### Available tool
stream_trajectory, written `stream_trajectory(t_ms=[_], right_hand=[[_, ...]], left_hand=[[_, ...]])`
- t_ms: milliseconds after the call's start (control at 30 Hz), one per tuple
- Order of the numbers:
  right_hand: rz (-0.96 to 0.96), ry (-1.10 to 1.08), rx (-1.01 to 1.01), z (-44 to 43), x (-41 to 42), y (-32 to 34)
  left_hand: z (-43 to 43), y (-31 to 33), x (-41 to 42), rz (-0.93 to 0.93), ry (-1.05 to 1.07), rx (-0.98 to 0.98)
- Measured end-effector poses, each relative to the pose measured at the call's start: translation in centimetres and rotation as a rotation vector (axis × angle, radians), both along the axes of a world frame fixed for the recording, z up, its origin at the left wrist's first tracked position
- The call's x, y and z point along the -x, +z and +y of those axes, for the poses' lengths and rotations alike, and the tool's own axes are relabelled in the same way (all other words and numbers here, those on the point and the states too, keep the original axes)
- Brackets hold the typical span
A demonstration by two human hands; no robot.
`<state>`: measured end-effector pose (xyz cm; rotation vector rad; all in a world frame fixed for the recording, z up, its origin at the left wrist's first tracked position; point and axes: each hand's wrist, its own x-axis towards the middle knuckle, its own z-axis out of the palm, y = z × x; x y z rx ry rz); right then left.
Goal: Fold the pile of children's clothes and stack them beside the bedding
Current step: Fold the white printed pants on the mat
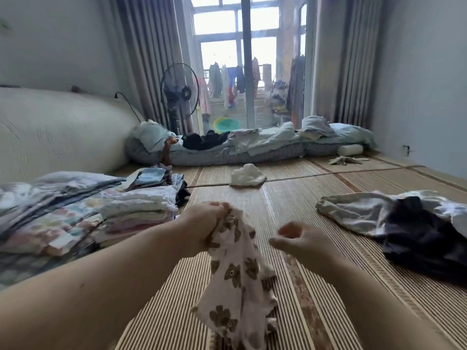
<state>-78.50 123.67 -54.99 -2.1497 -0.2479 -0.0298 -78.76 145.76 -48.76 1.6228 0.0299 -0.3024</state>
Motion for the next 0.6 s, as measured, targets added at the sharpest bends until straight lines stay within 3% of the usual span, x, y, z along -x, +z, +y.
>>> stream_trajectory(t_ms=[133,267,400,467,600], right_hand=[[0.165,0.369,-0.046,3.7,0.5,-0.7],[-0.037,0.13,-0.148,5.5,0.2,-1.2],[-0.14,0.286,-0.398,5.1,-0.1,1.1],[-0.15,0.365,-0.389,5.2,-0.4,2.1],[-0.174,0.263,-0.536,4.0,0.1,4.2]], left_hand=[[-0.4,0.2,-0.5,-0.012,-0.044,0.092],[-0.1,0.5,-0.5,-0.068,-0.095,0.111],[0.8,1.3,0.0,-0.079,-0.31,-0.212],[1.0,1.9,0.1,-0.111,-0.403,-0.37],[2.2,3.3,0.5,-0.145,-0.439,-0.626]])
